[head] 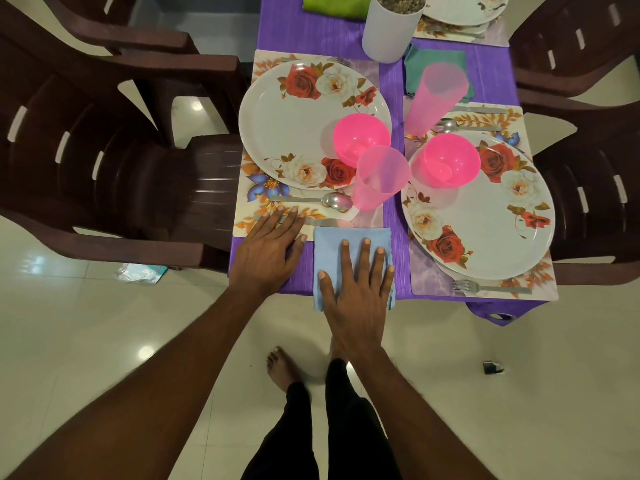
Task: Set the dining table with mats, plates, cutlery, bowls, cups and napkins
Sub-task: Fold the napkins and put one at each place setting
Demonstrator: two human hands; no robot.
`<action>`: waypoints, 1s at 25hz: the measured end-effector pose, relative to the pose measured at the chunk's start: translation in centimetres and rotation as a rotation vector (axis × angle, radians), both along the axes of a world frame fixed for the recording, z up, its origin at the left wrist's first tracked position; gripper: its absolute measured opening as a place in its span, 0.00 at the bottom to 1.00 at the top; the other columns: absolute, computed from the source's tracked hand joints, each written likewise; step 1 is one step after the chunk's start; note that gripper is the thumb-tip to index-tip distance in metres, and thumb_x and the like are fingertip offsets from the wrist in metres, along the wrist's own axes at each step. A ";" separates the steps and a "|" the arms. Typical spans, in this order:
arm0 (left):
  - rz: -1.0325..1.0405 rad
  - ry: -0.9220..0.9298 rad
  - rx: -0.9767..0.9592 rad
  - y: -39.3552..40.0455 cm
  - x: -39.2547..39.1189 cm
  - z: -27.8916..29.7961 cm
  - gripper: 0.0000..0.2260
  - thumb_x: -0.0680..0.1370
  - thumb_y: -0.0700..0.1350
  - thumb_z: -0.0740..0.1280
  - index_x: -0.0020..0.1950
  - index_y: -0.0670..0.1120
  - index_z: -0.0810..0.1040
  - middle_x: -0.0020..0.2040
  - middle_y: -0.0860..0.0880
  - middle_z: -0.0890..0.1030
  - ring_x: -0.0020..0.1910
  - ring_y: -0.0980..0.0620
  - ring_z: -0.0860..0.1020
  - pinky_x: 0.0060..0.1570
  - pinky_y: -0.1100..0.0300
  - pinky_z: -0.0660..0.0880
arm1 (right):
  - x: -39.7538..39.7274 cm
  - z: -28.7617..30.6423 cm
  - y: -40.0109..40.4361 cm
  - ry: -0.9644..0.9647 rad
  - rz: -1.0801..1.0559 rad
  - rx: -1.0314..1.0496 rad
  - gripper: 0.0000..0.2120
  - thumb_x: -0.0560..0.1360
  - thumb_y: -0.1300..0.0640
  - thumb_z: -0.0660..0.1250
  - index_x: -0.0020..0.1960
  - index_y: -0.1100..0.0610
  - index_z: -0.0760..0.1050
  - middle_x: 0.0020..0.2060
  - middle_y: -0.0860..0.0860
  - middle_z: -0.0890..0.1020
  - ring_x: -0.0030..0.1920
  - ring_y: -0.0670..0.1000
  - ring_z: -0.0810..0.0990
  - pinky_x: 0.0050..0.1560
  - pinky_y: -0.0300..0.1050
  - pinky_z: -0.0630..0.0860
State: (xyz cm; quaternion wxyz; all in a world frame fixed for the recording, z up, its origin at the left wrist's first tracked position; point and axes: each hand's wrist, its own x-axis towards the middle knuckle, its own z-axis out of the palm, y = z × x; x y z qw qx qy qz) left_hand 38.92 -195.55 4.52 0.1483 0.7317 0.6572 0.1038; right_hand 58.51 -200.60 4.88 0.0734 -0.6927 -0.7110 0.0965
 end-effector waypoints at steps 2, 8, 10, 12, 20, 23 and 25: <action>0.002 -0.002 -0.010 0.0 0.0 -0.1 0.27 0.85 0.59 0.49 0.81 0.49 0.61 0.80 0.50 0.64 0.80 0.50 0.59 0.79 0.55 0.49 | -0.4 -0.2 0.0 -0.013 -0.015 -0.001 0.33 0.83 0.36 0.50 0.83 0.48 0.48 0.83 0.54 0.48 0.82 0.58 0.43 0.80 0.63 0.48; 0.014 0.001 0.001 0.0 0.0 -0.2 0.27 0.85 0.60 0.50 0.81 0.49 0.62 0.80 0.49 0.65 0.80 0.49 0.59 0.79 0.52 0.52 | -0.8 -0.5 0.0 -0.033 -0.025 0.013 0.33 0.83 0.36 0.50 0.83 0.49 0.48 0.82 0.56 0.49 0.82 0.60 0.44 0.79 0.63 0.49; 0.019 -0.008 -0.012 0.1 0.1 -0.1 0.28 0.85 0.60 0.50 0.82 0.50 0.60 0.81 0.50 0.62 0.81 0.49 0.57 0.79 0.53 0.50 | -0.7 -0.2 0.1 -0.031 -0.018 -0.001 0.34 0.83 0.35 0.50 0.83 0.49 0.48 0.82 0.55 0.49 0.82 0.59 0.45 0.79 0.63 0.48; 0.029 -0.014 -0.030 0.4 0.1 -0.1 0.28 0.85 0.60 0.50 0.83 0.51 0.55 0.82 0.50 0.57 0.82 0.50 0.53 0.79 0.54 0.46 | -0.6 0.3 0.4 0.036 -0.029 -0.003 0.33 0.83 0.35 0.51 0.83 0.48 0.50 0.82 0.54 0.51 0.82 0.58 0.47 0.80 0.60 0.46; 0.074 -0.016 -0.010 0.5 0.1 -0.2 0.30 0.84 0.62 0.49 0.83 0.49 0.56 0.82 0.49 0.59 0.82 0.50 0.55 0.79 0.55 0.46 | 0.8 2.6 8.0 0.471 -0.299 -0.024 0.35 0.81 0.42 0.61 0.80 0.59 0.57 0.78 0.56 0.65 0.79 0.56 0.61 0.79 0.58 0.54; 0.074 -0.016 -0.007 0.5 0.1 -0.3 0.30 0.84 0.62 0.49 0.83 0.49 0.56 0.82 0.49 0.59 0.82 0.50 0.55 0.79 0.55 0.46 | 0.9 2.3 9.7 0.511 -0.349 0.028 0.28 0.78 0.46 0.65 0.73 0.59 0.66 0.65 0.57 0.78 0.66 0.60 0.75 0.65 0.61 0.74; 0.075 -0.027 0.008 0.4 0.1 -0.3 0.30 0.84 0.62 0.49 0.83 0.49 0.57 0.82 0.49 0.60 0.81 0.50 0.56 0.79 0.55 0.46 | 0.6 2.5 10.8 0.491 -0.409 0.076 0.21 0.76 0.52 0.67 0.66 0.59 0.70 0.54 0.57 0.81 0.56 0.60 0.80 0.53 0.58 0.80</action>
